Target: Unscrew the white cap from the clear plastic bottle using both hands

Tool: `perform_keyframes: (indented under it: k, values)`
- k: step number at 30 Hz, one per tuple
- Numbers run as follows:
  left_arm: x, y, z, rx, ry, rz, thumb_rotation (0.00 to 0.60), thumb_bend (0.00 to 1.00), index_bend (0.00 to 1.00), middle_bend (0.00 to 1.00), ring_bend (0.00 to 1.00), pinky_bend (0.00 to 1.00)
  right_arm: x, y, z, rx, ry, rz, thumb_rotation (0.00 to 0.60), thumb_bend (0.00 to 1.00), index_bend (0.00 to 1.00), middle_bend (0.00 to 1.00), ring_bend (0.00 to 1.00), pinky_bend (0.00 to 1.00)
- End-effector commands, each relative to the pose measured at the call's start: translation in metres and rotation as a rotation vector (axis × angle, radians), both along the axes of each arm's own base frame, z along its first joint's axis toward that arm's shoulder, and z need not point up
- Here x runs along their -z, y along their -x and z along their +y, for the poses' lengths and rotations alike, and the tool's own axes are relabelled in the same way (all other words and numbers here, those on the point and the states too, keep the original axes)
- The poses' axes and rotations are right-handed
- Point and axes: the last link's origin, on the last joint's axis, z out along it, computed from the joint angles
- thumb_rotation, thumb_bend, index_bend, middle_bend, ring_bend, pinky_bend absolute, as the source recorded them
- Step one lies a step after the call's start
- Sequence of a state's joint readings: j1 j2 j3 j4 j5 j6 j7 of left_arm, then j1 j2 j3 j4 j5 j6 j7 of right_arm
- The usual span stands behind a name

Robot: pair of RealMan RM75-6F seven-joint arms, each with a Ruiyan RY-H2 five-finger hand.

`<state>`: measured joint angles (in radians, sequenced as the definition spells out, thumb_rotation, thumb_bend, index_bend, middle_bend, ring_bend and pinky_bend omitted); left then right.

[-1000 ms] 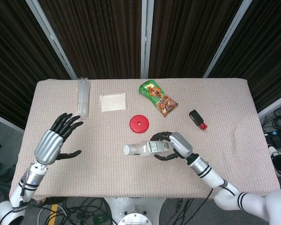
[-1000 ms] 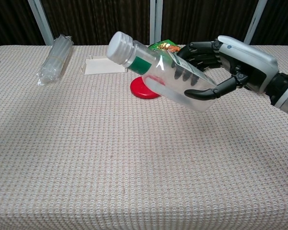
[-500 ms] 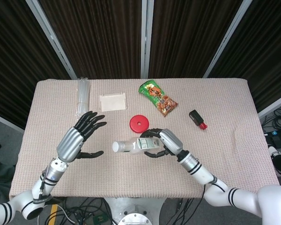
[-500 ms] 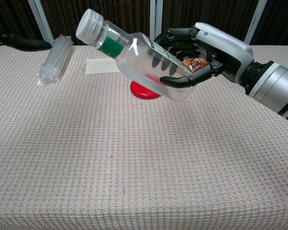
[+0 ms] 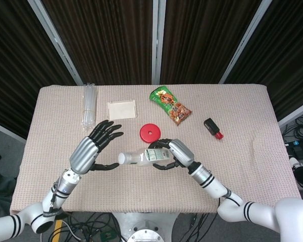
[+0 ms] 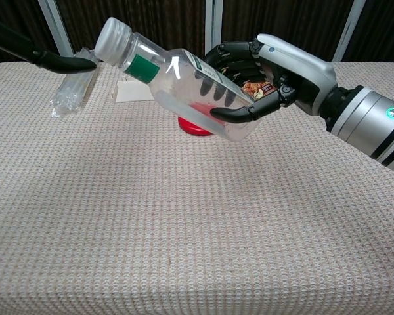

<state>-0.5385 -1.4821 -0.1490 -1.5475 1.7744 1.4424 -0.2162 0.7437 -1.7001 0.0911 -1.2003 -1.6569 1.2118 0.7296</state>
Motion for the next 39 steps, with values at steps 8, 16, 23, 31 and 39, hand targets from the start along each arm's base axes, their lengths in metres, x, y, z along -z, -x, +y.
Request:
perform_keyframes:
  k: [8,16,23,31,39]
  values:
    - [0.006,-0.003,-0.001,0.006,0.014,-0.002,0.6,0.0,0.16,0.09,0.0,0.0,0.003,-0.001,0.0,0.005,-0.016,0.007,0.6,0.4,0.58,0.54,0.41,0.48]
    - [0.004,-0.005,0.0,0.011,0.002,-0.012,0.6,0.0,0.16,0.09,0.0,0.0,0.007,-0.002,-0.001,0.009,-0.019,0.027,0.6,0.4,0.58,0.54,0.41,0.48]
    - [0.004,-0.007,-0.002,0.024,0.014,-0.025,0.6,0.0,0.16,0.09,0.0,0.0,0.011,-0.004,-0.003,0.016,-0.025,0.031,0.6,0.4,0.58,0.54,0.41,0.48]
    - [0.003,-0.003,-0.003,0.019,-0.003,0.002,0.6,0.0,0.16,0.09,0.0,0.0,0.009,-0.004,-0.004,0.019,-0.014,0.02,0.6,0.4,0.58,0.54,0.41,0.48]
    - [0.005,-0.004,-0.001,0.017,-0.005,0.0,0.6,0.0,0.16,0.09,0.0,0.0,0.01,-0.004,0.0,0.006,-0.024,0.028,0.6,0.4,0.58,0.54,0.42,0.48]
